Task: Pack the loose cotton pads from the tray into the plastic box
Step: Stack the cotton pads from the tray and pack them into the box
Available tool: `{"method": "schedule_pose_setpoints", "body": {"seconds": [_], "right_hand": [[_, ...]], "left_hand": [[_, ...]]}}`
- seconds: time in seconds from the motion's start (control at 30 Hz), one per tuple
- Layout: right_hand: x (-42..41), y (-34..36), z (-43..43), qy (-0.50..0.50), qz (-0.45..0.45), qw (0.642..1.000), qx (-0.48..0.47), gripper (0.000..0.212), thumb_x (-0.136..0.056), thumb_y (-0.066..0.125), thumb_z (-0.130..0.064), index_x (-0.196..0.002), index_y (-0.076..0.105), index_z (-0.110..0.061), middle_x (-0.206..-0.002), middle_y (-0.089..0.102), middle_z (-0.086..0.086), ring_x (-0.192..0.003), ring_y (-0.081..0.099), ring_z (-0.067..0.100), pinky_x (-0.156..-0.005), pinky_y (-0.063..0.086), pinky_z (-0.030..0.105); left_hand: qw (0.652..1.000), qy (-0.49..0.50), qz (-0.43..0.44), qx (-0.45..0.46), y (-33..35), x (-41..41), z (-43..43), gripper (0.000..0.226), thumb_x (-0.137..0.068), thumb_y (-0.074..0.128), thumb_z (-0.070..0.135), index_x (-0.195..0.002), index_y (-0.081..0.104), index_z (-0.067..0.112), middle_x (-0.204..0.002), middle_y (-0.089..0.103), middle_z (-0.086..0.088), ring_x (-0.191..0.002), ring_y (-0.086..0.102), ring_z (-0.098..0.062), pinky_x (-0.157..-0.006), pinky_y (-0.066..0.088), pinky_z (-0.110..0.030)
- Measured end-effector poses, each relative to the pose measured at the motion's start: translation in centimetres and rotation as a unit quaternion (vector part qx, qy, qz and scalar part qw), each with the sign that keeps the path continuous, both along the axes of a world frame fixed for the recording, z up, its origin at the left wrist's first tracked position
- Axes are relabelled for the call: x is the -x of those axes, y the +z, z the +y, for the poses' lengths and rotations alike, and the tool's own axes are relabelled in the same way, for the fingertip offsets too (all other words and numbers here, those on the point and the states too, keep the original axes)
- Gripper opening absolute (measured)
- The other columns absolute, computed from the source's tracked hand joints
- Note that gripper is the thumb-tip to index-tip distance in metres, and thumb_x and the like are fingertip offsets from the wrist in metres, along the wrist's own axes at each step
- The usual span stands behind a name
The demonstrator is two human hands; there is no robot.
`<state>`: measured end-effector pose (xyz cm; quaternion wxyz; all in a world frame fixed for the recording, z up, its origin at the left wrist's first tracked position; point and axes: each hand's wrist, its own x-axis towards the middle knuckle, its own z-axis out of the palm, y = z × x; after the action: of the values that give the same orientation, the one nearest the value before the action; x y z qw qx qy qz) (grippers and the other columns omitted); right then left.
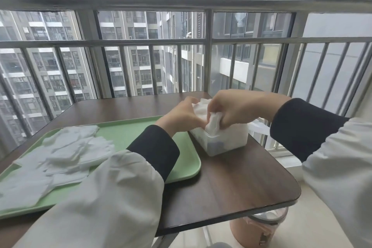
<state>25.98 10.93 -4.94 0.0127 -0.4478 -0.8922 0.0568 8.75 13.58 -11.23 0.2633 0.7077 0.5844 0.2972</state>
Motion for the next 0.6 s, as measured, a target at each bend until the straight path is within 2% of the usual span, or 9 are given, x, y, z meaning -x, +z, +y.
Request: {"method": "schedule_pose_setpoints", "body": {"seconds": [0.07,0.13,0.27,0.43,0.6], "right_hand": [[0.6,0.1,-0.1,0.004,-0.03,0.999,-0.012,0.019,-0.077,0.075,-0.016,-0.08,0.069,-0.033,-0.072,0.063,-0.01,-0.068,0.056,0.01,-0.057,0.038,0.025],[1.1,0.2,-0.2,0.007,-0.054,0.998,-0.016,0.03,-0.077,0.077,-0.017,-0.069,0.061,-0.041,-0.066,0.059,-0.015,-0.064,0.053,0.004,-0.055,0.036,0.021],[1.2,-0.3,-0.3,0.022,-0.028,0.999,-0.031,0.029,-0.078,0.079,-0.019,-0.067,0.061,-0.039,-0.067,0.062,-0.015,-0.065,0.057,0.006,-0.056,0.041,0.021],[0.8,-1.5,-0.5,0.026,0.029,0.996,-0.083,0.026,-0.076,0.082,-0.023,-0.072,0.059,-0.033,-0.081,0.063,-0.011,-0.076,0.063,0.013,-0.067,0.053,0.028],[1.1,-1.6,-0.4,0.031,0.017,0.995,-0.09,0.03,-0.079,0.081,-0.025,-0.066,0.057,-0.036,-0.079,0.062,-0.016,-0.077,0.06,0.01,-0.062,0.043,0.02]], "left_hand": [[1.0,-0.006,-0.013,0.008,-0.1,0.2,0.1,0.092,-0.075,0.085,0.016,-0.15,0.033,0.014,-0.13,0.045,0.001,-0.111,0.047,-0.015,-0.075,0.037,-0.017],[1.0,-0.009,-0.018,0.013,-0.3,0.3,0.3,0.092,-0.075,0.085,0.012,-0.15,0.033,0.014,-0.13,0.045,-0.001,-0.112,0.047,-0.017,-0.076,0.037,-0.019],[1.0,-0.009,-0.024,0.012,-0.4,0.4,0.6,0.089,-0.078,0.085,0.015,-0.15,0.033,0.016,-0.133,0.044,-0.001,-0.113,0.046,-0.016,-0.07,0.037,-0.016],[1.0,-0.006,-0.027,0.002,-0.6,0.4,1.0,0.08,-0.079,0.083,0.015,-0.146,0.039,0.012,-0.142,0.046,-0.006,-0.127,0.049,-0.022,-0.09,0.04,-0.025],[1.0,-0.012,-0.025,0.003,-0.6,0.5,0.9,0.083,-0.076,0.086,0.017,-0.145,0.04,0.013,-0.14,0.047,-0.007,-0.125,0.05,-0.023,-0.097,0.045,-0.03]]}}
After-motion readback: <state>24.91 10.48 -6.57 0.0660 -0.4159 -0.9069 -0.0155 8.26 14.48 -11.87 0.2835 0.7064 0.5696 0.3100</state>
